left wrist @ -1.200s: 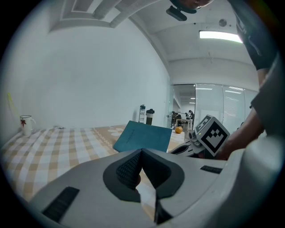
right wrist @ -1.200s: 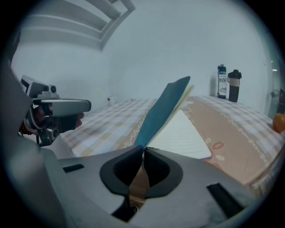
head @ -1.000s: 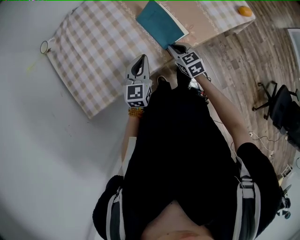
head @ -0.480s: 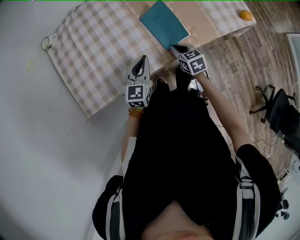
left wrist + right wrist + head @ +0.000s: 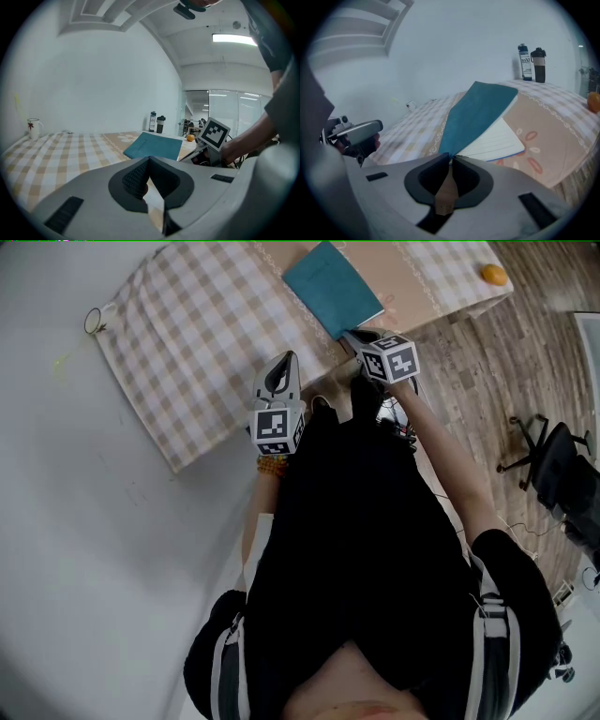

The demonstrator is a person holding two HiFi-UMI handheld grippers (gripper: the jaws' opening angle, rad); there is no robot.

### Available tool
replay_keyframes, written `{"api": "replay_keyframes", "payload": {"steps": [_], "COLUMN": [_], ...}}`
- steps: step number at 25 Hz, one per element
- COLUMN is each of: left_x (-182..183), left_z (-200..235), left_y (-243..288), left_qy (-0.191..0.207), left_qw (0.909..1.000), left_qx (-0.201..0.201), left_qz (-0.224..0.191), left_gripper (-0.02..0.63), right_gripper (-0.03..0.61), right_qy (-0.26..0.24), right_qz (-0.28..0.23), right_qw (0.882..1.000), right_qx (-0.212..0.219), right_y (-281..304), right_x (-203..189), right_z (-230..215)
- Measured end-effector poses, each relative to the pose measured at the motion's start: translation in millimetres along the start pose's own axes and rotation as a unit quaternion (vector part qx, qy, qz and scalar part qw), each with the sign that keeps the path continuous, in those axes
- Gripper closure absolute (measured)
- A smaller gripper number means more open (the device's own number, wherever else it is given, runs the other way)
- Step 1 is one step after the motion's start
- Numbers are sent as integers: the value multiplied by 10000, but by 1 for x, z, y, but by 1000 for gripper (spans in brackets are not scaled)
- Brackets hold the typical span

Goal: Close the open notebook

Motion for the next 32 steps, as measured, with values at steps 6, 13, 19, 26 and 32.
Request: {"api": "replay_keyframes", "payload": {"steps": [6, 13, 19, 26, 32], "left_x": [-1, -2, 2, 23, 24], "left_z": [0, -4, -16, -28, -38], "left_y": [1, 15, 40, 79, 113], "left_qy": [-31, -60, 10, 167, 120], "left_qw": [10000, 9999, 9997, 9995, 9982], "left_qx": [40, 15, -87, -160, -305], "left_qz": [40, 137, 229, 221, 503], "left_gripper": [607, 607, 607, 607, 607], "right_gripper": [496, 495, 546, 546, 546], "right_qy": [-495, -589, -1359, -1685, -1777], "right_qz": [-18, -716, -1647, -1625, -1278], "right_qw": [9987, 9951, 9754, 9707, 9753], "right_qx": [-147, -337, -541, -540, -294], "right_y": [-9, -51, -89, -80, -58], "right_x": [-2, 1, 38, 62, 66], "right_z": [-6, -32, -37, -50, -53]}}
Point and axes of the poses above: the fingertips, and each gripper's own axes: y forward along the fingers, z to its left, x out of its top, the point moved 3 cm from there along -y, backward along the fingers, and after that the axes turned 5 degrees about z, right-handed, at the moved point
